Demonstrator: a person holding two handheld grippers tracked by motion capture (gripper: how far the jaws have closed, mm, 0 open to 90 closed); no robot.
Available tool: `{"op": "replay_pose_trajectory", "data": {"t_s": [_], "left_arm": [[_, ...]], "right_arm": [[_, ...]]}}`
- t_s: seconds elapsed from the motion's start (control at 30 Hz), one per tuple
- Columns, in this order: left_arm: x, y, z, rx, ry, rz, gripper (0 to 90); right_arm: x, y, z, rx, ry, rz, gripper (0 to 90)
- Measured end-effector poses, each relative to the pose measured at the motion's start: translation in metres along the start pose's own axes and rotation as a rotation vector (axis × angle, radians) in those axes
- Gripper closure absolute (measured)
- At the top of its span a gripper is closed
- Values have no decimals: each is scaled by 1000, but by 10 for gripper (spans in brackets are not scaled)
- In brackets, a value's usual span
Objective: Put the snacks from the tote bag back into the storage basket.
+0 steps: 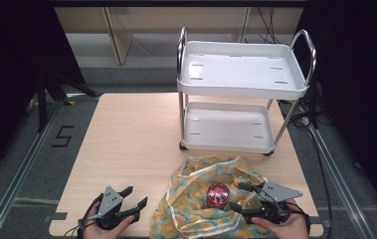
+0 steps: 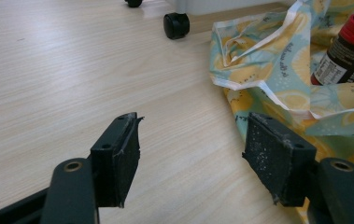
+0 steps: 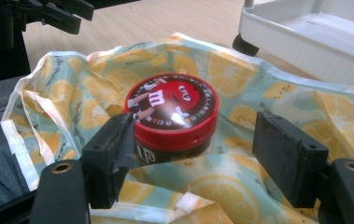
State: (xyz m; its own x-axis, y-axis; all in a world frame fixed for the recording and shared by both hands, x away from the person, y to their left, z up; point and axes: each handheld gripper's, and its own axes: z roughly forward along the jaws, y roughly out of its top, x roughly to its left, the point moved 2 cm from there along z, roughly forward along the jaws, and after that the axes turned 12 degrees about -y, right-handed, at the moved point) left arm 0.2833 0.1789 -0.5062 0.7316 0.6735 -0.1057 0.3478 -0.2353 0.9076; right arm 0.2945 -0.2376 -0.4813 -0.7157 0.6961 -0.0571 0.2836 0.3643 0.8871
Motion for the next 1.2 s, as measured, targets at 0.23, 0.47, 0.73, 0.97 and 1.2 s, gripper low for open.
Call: {"op": "replay_pose_trajectory", "data": {"t_s": [0.23,0.47,0.73,0.97,1.2], "left_arm": [[-1,-1,1,18,-12,29,348],[0,-1,1,39,-11,48,348],[-1,-1,3,29,-26,51,348],[-3,-1,4,38,-21,45,348],[-5,-2,6,24,-27,9,346]], "right_arm": [[2,3,4,-8,19,-46,292],[9,5,12,31,57,-74,264],[13,7,21,44,62,-90,244],[13,8,31,66,66,-89,239],[12,7,44,82,73,-95,227]]}}
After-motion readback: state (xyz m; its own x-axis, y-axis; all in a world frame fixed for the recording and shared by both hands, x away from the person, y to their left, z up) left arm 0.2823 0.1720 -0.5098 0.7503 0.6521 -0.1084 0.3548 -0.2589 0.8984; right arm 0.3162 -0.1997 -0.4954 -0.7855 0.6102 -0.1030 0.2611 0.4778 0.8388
